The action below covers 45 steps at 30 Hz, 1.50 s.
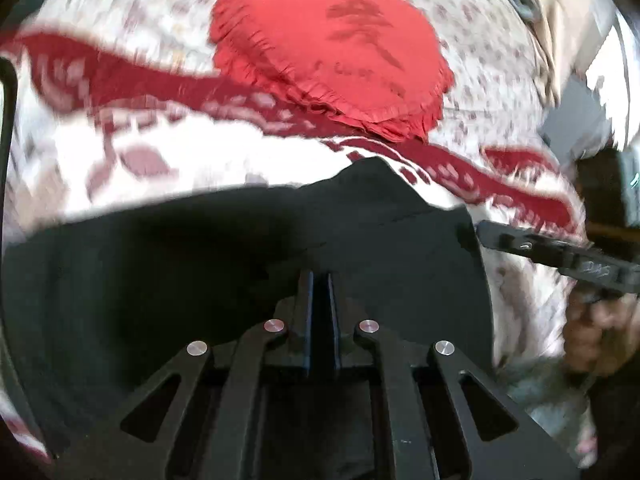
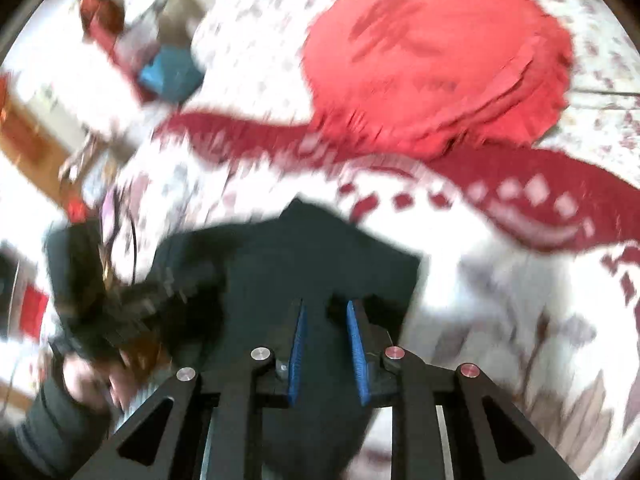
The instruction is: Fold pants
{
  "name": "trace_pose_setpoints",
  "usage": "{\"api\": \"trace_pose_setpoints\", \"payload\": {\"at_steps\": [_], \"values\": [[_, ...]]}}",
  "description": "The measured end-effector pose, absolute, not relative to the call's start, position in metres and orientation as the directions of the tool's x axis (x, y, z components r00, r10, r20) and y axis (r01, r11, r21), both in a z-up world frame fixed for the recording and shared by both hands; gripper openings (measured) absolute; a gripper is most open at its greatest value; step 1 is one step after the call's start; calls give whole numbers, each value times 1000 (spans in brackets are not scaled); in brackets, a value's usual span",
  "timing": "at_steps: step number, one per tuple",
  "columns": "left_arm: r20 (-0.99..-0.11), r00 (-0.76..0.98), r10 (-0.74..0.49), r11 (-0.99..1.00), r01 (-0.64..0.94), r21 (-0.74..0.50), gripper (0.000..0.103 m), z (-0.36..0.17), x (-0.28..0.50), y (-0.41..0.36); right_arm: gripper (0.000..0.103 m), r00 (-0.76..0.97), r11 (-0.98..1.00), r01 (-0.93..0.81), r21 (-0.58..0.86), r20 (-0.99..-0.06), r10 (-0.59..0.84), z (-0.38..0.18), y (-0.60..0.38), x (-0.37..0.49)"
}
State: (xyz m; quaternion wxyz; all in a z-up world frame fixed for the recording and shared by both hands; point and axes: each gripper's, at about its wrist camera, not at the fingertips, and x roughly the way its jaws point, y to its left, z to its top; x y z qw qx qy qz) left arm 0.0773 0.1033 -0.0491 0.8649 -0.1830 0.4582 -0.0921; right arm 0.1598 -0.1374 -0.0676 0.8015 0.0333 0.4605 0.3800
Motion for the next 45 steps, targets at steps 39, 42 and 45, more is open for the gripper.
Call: {"api": "trace_pose_setpoints", "payload": {"at_steps": [39, 42, 45], "values": [[-352, 887, -299, 130, -328, -936, 72, -124, -106, 261, 20, 376, 586, -418, 694, -455, 807, -64, -215, 110], [-341, 895, -287, 139, -313, -940, 72, -125, -110, 258, 20, 376, 588, -414, 694, -458, 805, -64, -215, 110], [-341, 900, -270, 168, -304, -938, 69, -119, -118, 255, 20, 374, 588, -413, 695, -459, 806, -64, -215, 111]]}}
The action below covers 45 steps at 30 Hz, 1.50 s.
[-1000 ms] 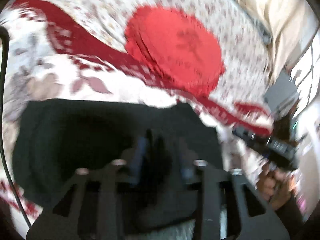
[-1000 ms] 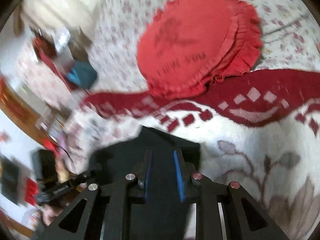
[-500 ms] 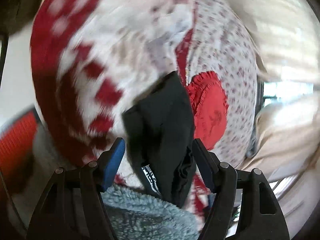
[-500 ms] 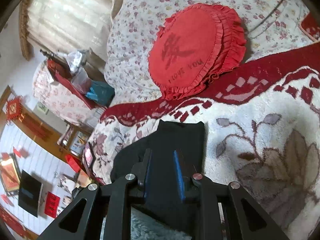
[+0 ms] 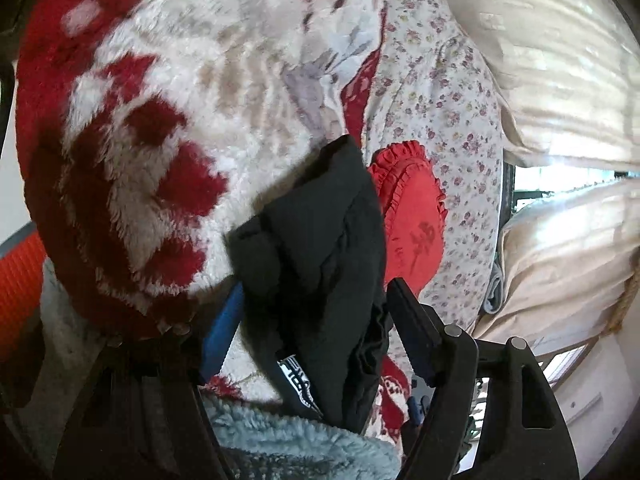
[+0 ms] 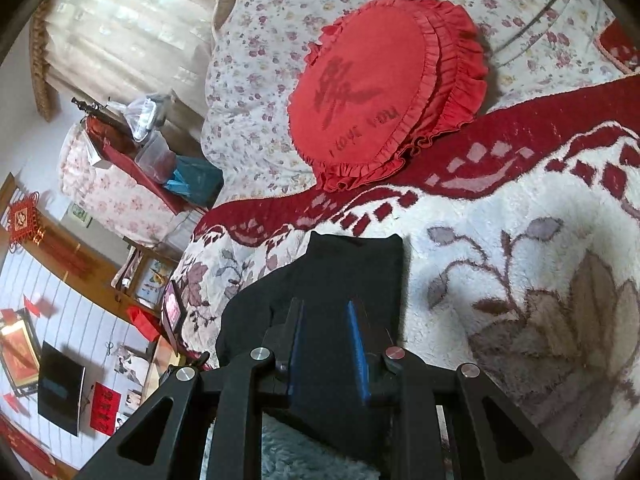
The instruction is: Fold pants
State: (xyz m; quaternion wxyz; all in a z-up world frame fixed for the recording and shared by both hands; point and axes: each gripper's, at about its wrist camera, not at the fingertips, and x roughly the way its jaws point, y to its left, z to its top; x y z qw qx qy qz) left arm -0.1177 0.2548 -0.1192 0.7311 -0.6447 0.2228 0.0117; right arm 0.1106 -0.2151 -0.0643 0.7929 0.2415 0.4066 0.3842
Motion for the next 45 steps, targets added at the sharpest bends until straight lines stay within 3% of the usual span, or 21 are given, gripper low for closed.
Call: {"api": "trace_pose_setpoints", "payload": {"at_steps": [3, 5, 7, 10, 13, 16, 20, 25, 29, 36, 38, 45], "values": [[-360, 903, -234, 240, -306, -921, 57, -104, -118, 250, 20, 372, 588, -410, 697, -460, 806, -65, -216, 110], [-437, 881, -179, 302, -373, -877, 30, -98, -116, 249, 20, 373, 588, -411, 697, -460, 806, -65, -216, 110], [-535, 833, -140, 312, -476, -822, 28, -104, -113, 251, 20, 374, 591, -407, 697, -463, 804, -66, -216, 111], [-576, 809, -117, 335, -513, -790, 28, -104, -106, 248, 21, 374, 591, -399, 701, -464, 803, -67, -216, 111], [-624, 779, -58, 458, -535, -710, 17, -87, -100, 236, 21, 373, 590, -394, 705, -464, 804, -69, -217, 110], [-640, 768, 26, 614, -517, -597, 15, -60, -94, 218, 21, 373, 587, -385, 712, -461, 805, -70, -218, 110], [-597, 798, 78, 791, -415, -451, 15, -24, -82, 182, 21, 378, 578, -370, 728, -450, 809, -71, -221, 108], [-498, 863, -79, 923, -125, -363, 15, 22, -56, 122, 21, 382, 567, -357, 742, -438, 814, -72, -225, 106], [-487, 842, -232, 947, 83, -309, 15, 40, -28, 71, 21, 383, 558, -347, 754, -429, 818, -73, -227, 105], [-614, 669, -419, 904, 367, -217, 15, 37, 6, 2, 21, 386, 531, -315, 787, -405, 829, -77, -236, 107], [-632, 639, -438, 890, 405, -207, 10, 37, 10, -8, 21, 387, 527, -307, 792, -402, 830, -78, -238, 107], [-706, 540, -458, 861, 466, -202, 9, 23, 23, -38, 21, 394, 518, -282, 808, -394, 830, -79, -244, 108]]}}
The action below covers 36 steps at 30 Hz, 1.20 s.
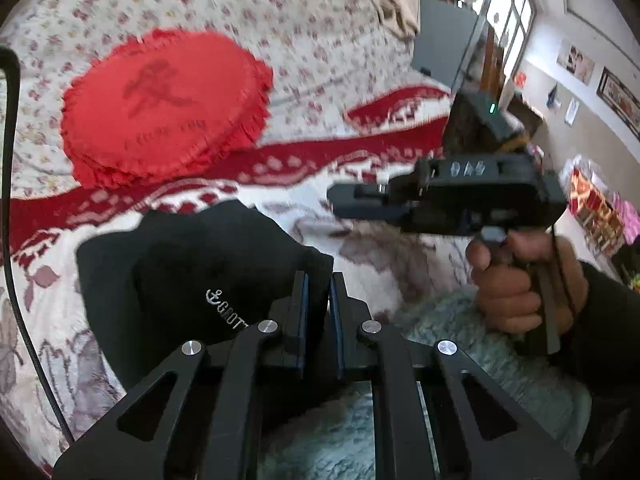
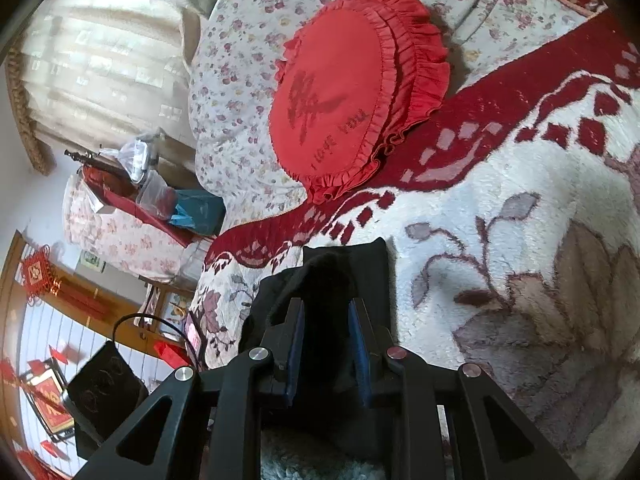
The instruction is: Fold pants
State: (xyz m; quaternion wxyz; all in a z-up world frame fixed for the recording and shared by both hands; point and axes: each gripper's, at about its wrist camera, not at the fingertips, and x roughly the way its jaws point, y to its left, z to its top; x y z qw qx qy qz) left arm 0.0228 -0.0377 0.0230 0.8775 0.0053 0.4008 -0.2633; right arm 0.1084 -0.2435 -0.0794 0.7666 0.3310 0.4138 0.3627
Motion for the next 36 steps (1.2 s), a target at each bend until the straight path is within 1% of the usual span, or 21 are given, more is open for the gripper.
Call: {"api": "trace_pose_setpoints", "payload": {"at_steps": [3, 6, 7, 8, 9, 10, 11, 12, 13, 14, 15, 17, 20, 24, 25, 26, 27, 30, 32, 35, 36], "values": [[-692, 549, -470, 863, 451, -229, 9, 25, 20, -30, 21, 395, 519, -281, 808, -395, 829, -80, -244, 109], [-653, 551, -519, 851, 411, -328, 10, 26, 18, -11, 22, 391, 520, -282, 807, -398, 830, -80, -244, 110], [-644, 545, -537, 841, 402, -361, 13, 25, 17, -6, 22, 384, 525, -284, 803, -406, 829, -80, -243, 110], [-636, 536, -555, 831, 392, -395, 23, 22, 16, -2, 24, 373, 530, -285, 798, -417, 829, -81, -240, 111], [-632, 533, -563, 826, 381, -415, 29, 22, 16, 1, 26, 356, 532, -289, 796, -427, 831, -81, -237, 112], [-626, 528, -574, 819, 363, -444, 42, 21, 16, 5, 28, 330, 525, -294, 799, -430, 840, -83, -233, 114], [-616, 522, -589, 808, 360, -467, 50, 21, 16, 7, 34, 291, 503, -293, 813, -425, 857, -86, -229, 117], [-601, 508, -616, 787, 368, -495, 52, 21, 14, 8, 42, 253, 472, -282, 835, -410, 876, -90, -225, 121], [-589, 487, -645, 763, 379, -523, 52, 21, 11, 8, 44, 213, 444, -261, 857, -398, 892, -95, -222, 125], [-576, 465, -672, 740, 392, -546, 52, 22, 8, 7, 45, 208, 442, -249, 862, -398, 894, -97, -221, 127], [-562, 446, -696, 717, 411, -562, 52, 23, 3, 6, 49, 215, 448, -234, 863, -404, 889, -98, -222, 129], [-554, 447, -703, 711, 424, -561, 53, 25, -7, 5, 50, 210, 443, -231, 866, -400, 892, -98, -220, 131], [-564, 511, -649, 757, 359, -546, 53, 26, -16, 19, 50, 142, 447, -244, 860, -424, 894, -100, -207, 135], [-535, 653, -536, 783, 148, -604, 52, 19, -19, 67, 50, 77, 466, -263, 845, -463, 883, -104, -189, 143], [-547, 668, -505, 781, 84, -618, 52, 14, -17, 79, 50, 66, 478, -265, 837, -479, 875, -106, -185, 145], [-554, 669, -495, 766, 36, -642, 52, 8, -15, 88, 50, 65, 506, -268, 820, -509, 858, -108, -181, 147], [-560, 663, -496, 753, 7, -658, 52, 3, -13, 92, 50, 68, 515, -270, 813, -518, 853, -109, -180, 148], [-604, 611, -512, 739, -45, -673, 52, -14, -3, 90, 50, 69, 510, -262, 819, -512, 857, -113, -179, 153], [-627, 594, -504, 749, -60, -659, 52, -15, 0, 86, 51, 13, 465, -242, 852, -476, 879, -120, -175, 157], [-667, 566, -484, 773, -81, -629, 52, -17, 3, 84, 57, -19, 412, -214, 886, -426, 905, -125, -176, 162], [-680, 556, -477, 780, -88, -620, 52, -18, 5, 83, 57, -27, 395, -200, 896, -408, 912, -128, -177, 163]]}}
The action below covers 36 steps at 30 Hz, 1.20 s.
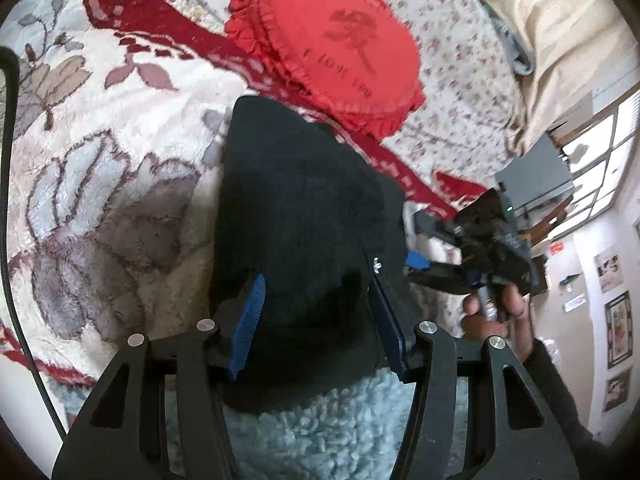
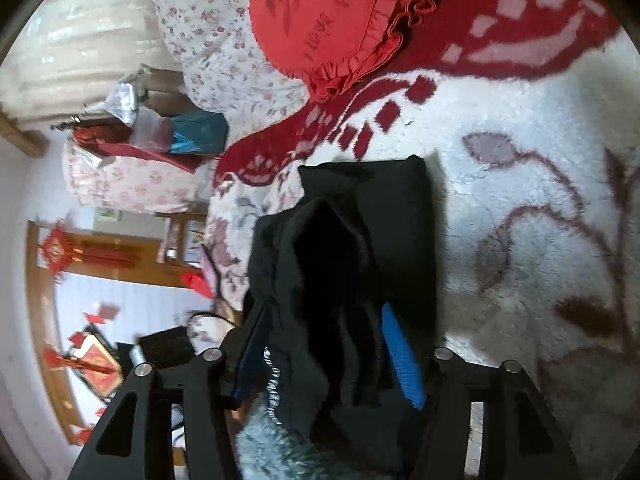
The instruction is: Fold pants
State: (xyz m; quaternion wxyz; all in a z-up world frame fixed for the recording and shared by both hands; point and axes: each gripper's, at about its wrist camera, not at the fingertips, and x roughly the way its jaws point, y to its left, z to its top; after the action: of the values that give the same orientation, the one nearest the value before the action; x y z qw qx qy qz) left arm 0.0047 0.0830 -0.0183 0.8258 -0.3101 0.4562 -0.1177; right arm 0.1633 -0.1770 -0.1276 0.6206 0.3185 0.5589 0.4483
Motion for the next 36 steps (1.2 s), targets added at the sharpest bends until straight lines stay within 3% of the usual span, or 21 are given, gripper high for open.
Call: {"api": "trace_pose_setpoints", "payload": {"at_steps": [6, 11, 16, 17, 21, 23, 28, 33, 36], "values": [[-700, 547, -459, 793, -103, -601, 53, -24, 6, 82, 57, -41, 289, -166, 943, -299, 953, -129, -184, 164], [-699, 547, -461, 792, -102, -602, 54, -24, 6, 82, 57, -44, 387, -203, 899, -404, 914, -130, -175, 167], [-698, 549, -461, 788, -109, -606, 54, -26, 6, 83, 55, -147, 347, -311, 885, -406, 902, -121, -157, 160], [-697, 549, -462, 787, -110, -608, 54, -27, 6, 84, 53, -161, 348, -340, 874, -419, 894, -119, -151, 156], [-695, 550, -464, 783, -112, -612, 54, -29, 7, 86, 23, -146, 443, -381, 812, -525, 838, -120, -139, 153], [-688, 562, -459, 778, -120, -617, 54, -28, 4, 88, 13, -116, 481, -417, 771, -571, 813, -115, -136, 149], [-603, 694, -394, 760, -123, -638, 54, -10, -21, 106, 11, 3, 538, -474, 697, -610, 792, -89, -157, 129], [-562, 701, -438, 762, -42, -646, 54, 1, -17, 96, 10, -95, 597, -405, 692, -681, 726, -119, -175, 110], [-571, 663, -484, 781, 33, -624, 55, 7, -5, 78, 11, -102, 572, -404, 714, -656, 747, -119, -173, 113]]}}
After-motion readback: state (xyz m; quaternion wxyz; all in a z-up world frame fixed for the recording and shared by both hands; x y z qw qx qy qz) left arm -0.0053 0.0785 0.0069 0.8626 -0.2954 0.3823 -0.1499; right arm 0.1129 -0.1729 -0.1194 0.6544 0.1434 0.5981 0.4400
